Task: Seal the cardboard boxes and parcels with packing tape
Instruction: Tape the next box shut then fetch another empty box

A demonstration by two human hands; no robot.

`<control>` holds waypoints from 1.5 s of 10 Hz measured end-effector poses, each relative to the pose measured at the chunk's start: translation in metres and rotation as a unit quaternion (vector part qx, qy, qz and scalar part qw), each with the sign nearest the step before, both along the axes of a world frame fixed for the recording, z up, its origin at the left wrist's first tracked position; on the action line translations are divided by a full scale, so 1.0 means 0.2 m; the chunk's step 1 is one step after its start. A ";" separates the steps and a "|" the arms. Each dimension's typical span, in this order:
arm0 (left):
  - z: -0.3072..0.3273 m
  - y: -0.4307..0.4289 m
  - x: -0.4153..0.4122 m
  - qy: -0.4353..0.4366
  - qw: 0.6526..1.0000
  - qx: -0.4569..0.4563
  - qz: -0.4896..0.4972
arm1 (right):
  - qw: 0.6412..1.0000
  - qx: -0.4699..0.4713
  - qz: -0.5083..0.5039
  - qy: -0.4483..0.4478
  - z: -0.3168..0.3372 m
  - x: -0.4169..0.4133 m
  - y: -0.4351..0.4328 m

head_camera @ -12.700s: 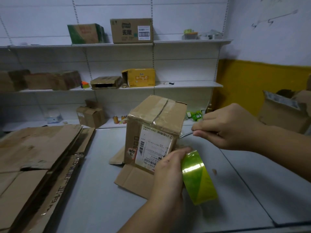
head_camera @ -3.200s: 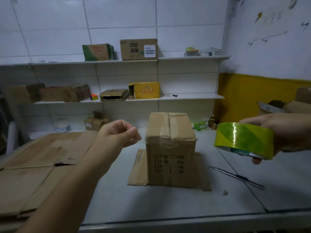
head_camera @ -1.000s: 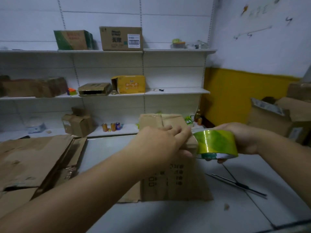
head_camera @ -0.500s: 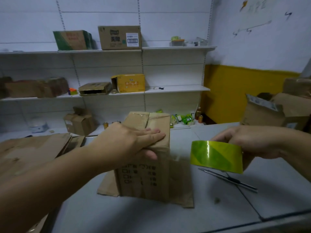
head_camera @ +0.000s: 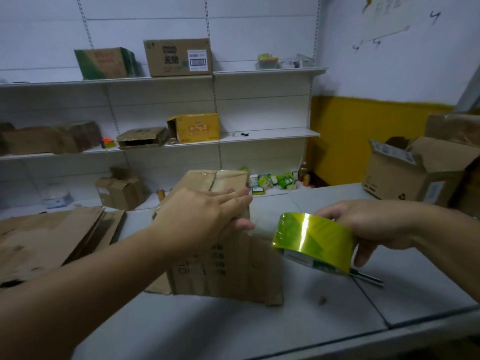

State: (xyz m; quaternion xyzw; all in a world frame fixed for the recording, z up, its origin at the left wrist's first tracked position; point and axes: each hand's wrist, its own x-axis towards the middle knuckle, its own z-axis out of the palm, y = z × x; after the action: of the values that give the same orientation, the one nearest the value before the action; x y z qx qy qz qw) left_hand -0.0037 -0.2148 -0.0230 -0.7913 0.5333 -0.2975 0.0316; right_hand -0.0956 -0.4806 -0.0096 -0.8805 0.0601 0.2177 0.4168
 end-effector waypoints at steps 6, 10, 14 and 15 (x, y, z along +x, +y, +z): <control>-0.32 -0.39 -0.53 0.802 0.255 -0.538 -0.049 | 0.995 0.069 -0.043 -0.049 -0.14 -0.03 0.05; -0.34 -0.37 -0.44 0.813 0.196 -0.547 -0.043 | 0.896 -0.354 -0.039 -0.263 -0.62 -0.13 -0.23; -0.39 -0.34 -0.42 0.830 0.215 -0.514 -0.037 | 0.893 -0.165 0.018 -0.418 -0.26 -0.10 -0.18; -0.38 -0.33 -0.42 0.827 0.220 -0.515 -0.039 | 0.866 -0.191 0.073 -0.456 -0.12 -0.11 -0.13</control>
State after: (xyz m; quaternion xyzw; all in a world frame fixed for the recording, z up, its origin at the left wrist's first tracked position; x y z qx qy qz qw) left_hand -0.0868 -0.2814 -0.0997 -0.4151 0.0211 0.3133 -0.8539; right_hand -0.1180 -0.5060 -0.0334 -0.9459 -0.1610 -0.1938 0.2044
